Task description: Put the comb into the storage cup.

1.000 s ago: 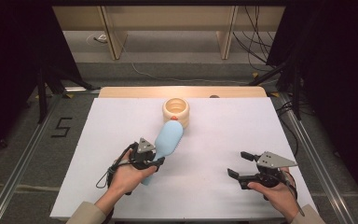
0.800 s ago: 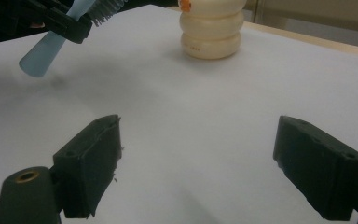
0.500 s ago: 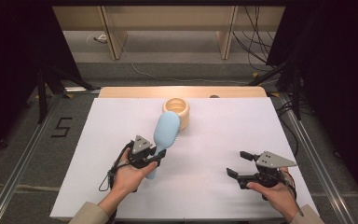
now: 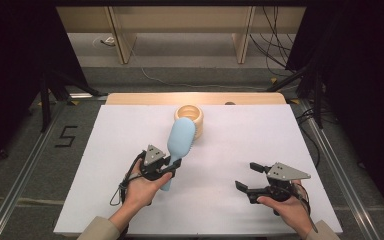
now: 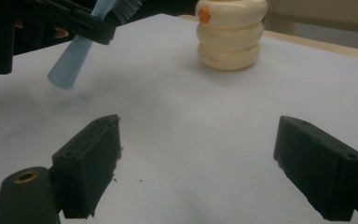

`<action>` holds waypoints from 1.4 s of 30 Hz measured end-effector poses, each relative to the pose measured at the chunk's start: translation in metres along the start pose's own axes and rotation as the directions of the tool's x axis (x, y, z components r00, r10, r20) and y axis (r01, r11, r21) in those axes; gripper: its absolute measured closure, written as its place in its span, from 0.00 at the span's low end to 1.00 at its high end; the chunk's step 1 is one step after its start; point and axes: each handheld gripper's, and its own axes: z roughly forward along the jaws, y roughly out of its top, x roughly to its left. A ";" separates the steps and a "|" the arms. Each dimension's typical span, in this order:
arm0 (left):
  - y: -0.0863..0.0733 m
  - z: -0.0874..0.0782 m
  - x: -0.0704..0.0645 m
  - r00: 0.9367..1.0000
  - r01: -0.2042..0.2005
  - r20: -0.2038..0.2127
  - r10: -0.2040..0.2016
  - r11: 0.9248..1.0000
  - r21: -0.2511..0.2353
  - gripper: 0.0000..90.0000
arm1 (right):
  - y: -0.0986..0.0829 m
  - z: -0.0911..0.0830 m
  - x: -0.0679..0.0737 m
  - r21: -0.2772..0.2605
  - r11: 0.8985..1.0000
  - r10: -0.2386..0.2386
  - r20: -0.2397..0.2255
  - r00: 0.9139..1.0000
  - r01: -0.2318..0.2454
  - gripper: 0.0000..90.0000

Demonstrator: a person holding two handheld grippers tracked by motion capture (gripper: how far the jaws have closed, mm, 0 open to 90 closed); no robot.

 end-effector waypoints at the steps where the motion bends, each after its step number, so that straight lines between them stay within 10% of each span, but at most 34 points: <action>1: 0.000 0.000 -0.001 1.000 0.000 0.000 0.000 1.000 -0.002 0.77 | 0.000 0.002 0.002 0.001 1.000 -0.001 -0.005 1.000 0.001 0.18; 42: 0.004 0.007 -0.018 1.000 -0.010 0.020 0.011 1.000 -0.007 0.77 | 0.012 0.064 0.049 0.003 0.996 0.085 -0.078 0.993 -0.085 0.17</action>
